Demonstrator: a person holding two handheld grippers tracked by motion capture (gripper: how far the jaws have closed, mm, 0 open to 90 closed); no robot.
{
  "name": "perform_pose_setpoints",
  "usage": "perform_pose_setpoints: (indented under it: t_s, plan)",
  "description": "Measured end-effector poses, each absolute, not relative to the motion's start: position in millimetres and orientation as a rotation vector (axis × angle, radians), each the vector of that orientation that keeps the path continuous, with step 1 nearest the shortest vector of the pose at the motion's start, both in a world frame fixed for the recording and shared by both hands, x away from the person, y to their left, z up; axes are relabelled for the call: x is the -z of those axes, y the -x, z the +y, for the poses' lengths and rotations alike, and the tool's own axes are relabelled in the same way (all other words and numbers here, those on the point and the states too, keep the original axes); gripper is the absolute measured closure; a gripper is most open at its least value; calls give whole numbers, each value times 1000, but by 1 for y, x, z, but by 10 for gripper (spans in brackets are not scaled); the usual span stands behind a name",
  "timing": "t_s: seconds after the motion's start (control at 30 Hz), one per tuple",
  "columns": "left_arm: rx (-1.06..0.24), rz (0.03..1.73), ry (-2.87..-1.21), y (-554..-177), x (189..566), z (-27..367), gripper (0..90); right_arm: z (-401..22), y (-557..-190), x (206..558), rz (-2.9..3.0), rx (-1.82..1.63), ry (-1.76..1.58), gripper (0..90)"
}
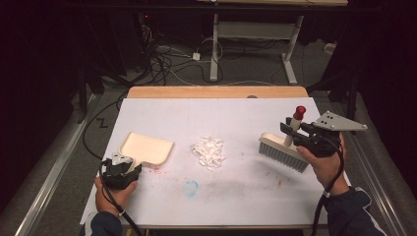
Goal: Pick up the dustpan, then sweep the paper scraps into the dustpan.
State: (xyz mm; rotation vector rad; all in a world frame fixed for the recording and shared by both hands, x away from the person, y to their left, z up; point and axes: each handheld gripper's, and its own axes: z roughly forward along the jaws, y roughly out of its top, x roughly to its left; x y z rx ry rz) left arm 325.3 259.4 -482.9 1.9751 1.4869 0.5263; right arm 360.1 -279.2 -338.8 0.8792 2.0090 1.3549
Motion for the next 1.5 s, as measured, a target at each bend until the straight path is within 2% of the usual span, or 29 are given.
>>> perform_pose_setpoints:
  t_s: [0.47,0.7,0.9,1.0,1.5]
  plan:
    - [-516,1471,-2018,-327,478,261,638,-281,-362,340,2010,-1352,-885,701]
    - [-536,1401,-2067,-318,458,261,639,-283,-362,340,2002,-1355,-891,702]
    - [-483,1327,-2154,-310,437,263,640,-284,-363,340,2006,-1347,-891,701]
    - [-411,1285,-2238,-306,426,264,639,-283,-364,342,2020,-1345,-896,701]
    - [-335,1186,-2411,-296,423,249,639,-283,-373,345,1993,-1377,-934,702]
